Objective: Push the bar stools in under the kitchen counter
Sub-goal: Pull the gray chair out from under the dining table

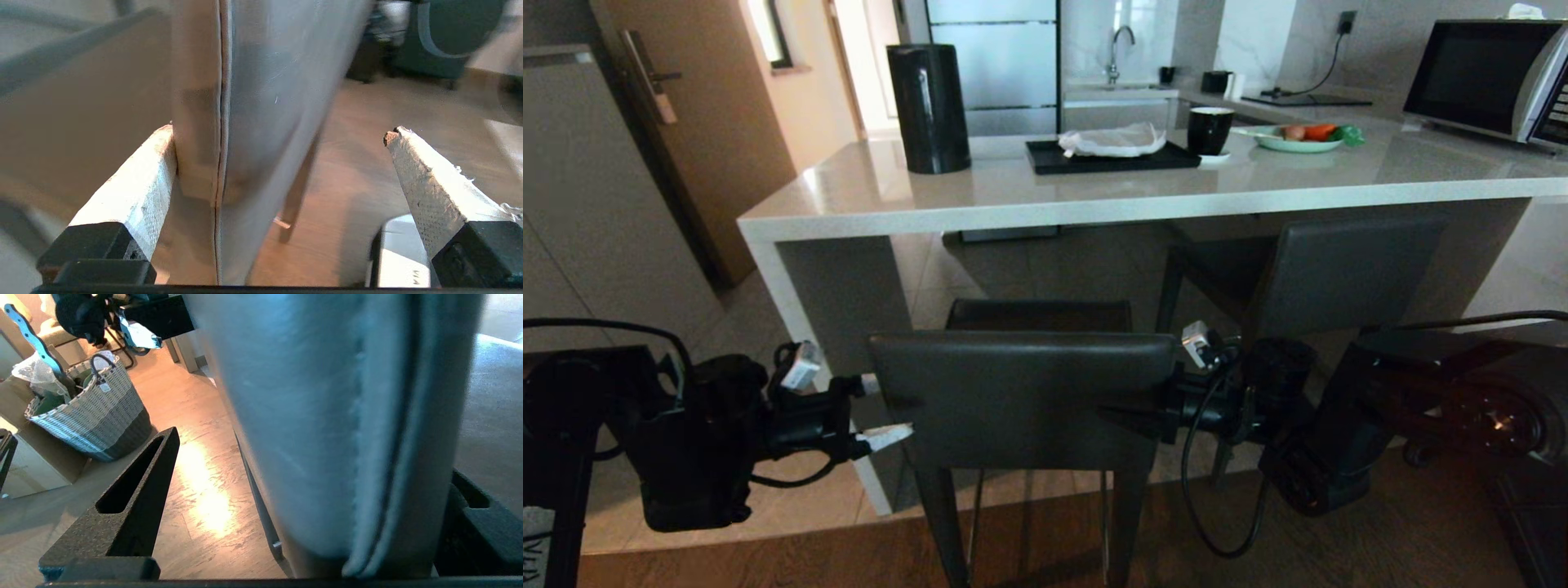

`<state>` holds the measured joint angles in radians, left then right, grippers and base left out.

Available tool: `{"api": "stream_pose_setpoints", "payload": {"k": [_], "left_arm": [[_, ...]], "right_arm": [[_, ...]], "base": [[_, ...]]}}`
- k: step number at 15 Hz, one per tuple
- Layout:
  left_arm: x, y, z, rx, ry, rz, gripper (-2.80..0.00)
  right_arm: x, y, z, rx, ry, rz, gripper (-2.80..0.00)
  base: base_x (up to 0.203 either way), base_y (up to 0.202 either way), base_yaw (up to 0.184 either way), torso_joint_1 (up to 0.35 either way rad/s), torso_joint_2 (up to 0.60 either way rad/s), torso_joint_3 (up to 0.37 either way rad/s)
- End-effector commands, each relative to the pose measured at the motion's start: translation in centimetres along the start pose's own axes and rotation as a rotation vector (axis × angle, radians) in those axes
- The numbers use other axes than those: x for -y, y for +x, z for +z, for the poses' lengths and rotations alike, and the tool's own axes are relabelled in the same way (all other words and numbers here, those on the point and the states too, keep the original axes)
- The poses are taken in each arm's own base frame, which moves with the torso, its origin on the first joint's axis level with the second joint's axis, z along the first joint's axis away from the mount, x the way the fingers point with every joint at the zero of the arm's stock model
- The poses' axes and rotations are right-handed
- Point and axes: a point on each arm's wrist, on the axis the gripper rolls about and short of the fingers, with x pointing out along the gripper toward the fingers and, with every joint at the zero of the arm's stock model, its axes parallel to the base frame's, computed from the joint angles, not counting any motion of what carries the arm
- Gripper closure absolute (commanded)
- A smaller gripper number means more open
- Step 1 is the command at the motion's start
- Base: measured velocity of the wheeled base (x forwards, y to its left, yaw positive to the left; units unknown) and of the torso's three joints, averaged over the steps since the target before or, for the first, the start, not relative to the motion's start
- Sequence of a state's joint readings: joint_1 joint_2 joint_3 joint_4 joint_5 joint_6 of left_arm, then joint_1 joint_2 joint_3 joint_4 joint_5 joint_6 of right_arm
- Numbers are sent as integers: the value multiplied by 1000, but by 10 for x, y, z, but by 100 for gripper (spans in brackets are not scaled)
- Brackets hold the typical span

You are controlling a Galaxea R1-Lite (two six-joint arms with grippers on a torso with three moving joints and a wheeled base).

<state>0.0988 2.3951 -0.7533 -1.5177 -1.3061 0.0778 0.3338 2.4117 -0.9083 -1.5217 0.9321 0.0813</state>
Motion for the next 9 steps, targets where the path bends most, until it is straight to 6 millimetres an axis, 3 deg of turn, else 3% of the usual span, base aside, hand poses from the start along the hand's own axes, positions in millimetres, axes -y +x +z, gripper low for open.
{"api": "stream_pose_setpoints", "payload": {"k": [1,5,9], "left_arm": [[1,-5,6,4,20,31,-280],[1,4,5,-28,9,340,-280],[10,10,7,-36,-9,357,-280]], "right_arm": [[-2,0,3,6,-8,9,-280],[-2,1,1,4,-2,9,-280],[-1,0,3,7,-4,5,-280]], "base": [[0,0,0,0,0,0],[0,0,0,0,0,0],[0,0,0,0,0,0]]}}
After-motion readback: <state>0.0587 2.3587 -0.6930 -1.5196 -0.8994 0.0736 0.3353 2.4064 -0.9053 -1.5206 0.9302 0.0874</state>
